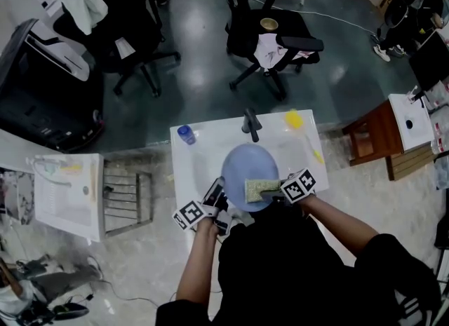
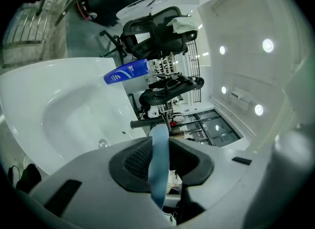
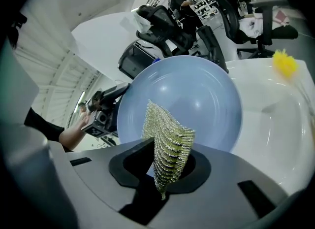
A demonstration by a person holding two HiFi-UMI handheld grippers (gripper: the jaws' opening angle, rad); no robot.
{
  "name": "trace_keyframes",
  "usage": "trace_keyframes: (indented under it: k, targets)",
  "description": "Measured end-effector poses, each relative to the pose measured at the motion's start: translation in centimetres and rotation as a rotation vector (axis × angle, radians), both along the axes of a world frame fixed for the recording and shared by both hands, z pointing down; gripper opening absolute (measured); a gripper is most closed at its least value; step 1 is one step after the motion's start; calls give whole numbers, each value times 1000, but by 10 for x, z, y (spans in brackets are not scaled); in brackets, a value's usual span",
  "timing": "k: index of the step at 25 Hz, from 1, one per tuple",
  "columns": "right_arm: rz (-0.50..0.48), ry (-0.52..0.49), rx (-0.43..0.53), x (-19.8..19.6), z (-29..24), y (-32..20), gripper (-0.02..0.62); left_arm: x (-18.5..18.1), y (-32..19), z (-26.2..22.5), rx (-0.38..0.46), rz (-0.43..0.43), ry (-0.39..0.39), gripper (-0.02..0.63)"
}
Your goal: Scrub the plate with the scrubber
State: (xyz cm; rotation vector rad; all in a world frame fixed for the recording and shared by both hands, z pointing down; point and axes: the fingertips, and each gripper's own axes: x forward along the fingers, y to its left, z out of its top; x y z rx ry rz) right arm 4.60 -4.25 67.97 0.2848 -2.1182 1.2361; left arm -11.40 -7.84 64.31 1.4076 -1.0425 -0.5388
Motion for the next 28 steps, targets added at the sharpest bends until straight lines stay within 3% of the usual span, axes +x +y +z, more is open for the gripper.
trace_keyframes:
  k: [8, 21, 25, 26, 28]
  targets:
    - [45, 26, 4, 23, 7, -20, 72, 13, -1, 10, 13, 22, 7, 94]
    - [68, 62, -73, 33, 52, -14, 71, 59, 4, 73, -137, 67, 30, 89]
    - [85, 84, -106, 38, 69, -17, 71, 58, 1, 92, -192, 47, 23, 74]
    - [81, 92, -113, 40, 74, -17, 69, 56, 0, 96, -205, 42, 16, 5]
    - [66, 110, -130, 42, 86, -15, 67, 56, -3, 105, -231, 38, 6, 2]
